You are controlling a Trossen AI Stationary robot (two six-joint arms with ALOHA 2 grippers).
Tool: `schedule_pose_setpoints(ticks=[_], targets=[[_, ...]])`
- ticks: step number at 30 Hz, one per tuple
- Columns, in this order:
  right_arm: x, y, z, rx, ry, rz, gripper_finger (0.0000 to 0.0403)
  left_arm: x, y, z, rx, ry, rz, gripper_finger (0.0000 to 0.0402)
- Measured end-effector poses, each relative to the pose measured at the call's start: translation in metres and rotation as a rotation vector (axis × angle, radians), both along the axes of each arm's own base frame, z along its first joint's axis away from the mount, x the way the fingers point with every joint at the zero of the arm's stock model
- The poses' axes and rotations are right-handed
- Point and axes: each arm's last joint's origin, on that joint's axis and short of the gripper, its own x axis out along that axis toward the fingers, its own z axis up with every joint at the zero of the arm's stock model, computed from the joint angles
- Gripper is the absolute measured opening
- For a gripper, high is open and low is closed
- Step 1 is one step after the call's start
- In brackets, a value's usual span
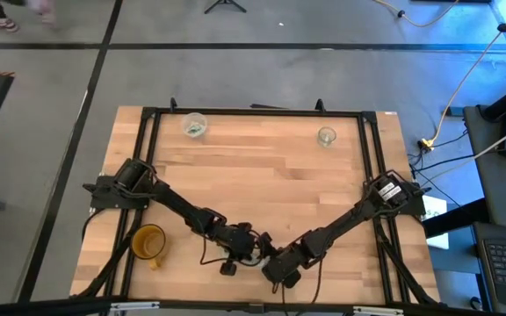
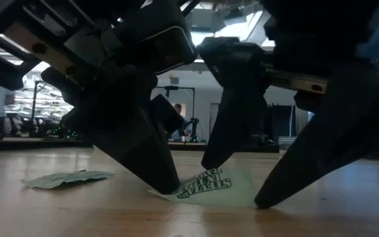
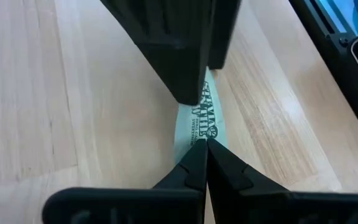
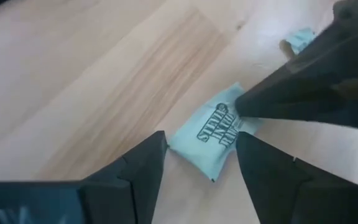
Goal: Pick and place Stevia / Truvia into bins
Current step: Put the green stevia packet into the transparent container
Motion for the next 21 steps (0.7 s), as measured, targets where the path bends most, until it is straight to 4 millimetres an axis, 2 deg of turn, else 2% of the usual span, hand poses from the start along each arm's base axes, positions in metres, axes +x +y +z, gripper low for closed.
schedule_pose_setpoints(ticks=[9,21], targets=[[-0.0007,-0.0011,-0.0007,-0.112,-0.024,0.049,0.0204,0.0001,0.0005,-0.0004,0.025,-0.017,-0.039,0.0002],[0.0012,-0.0045,-0.0012,-0.184,-0.07,-0.008,0.0204,0.0005,0.0016,-0.0005,0.045,-0.033,-0.069,0.0002]])
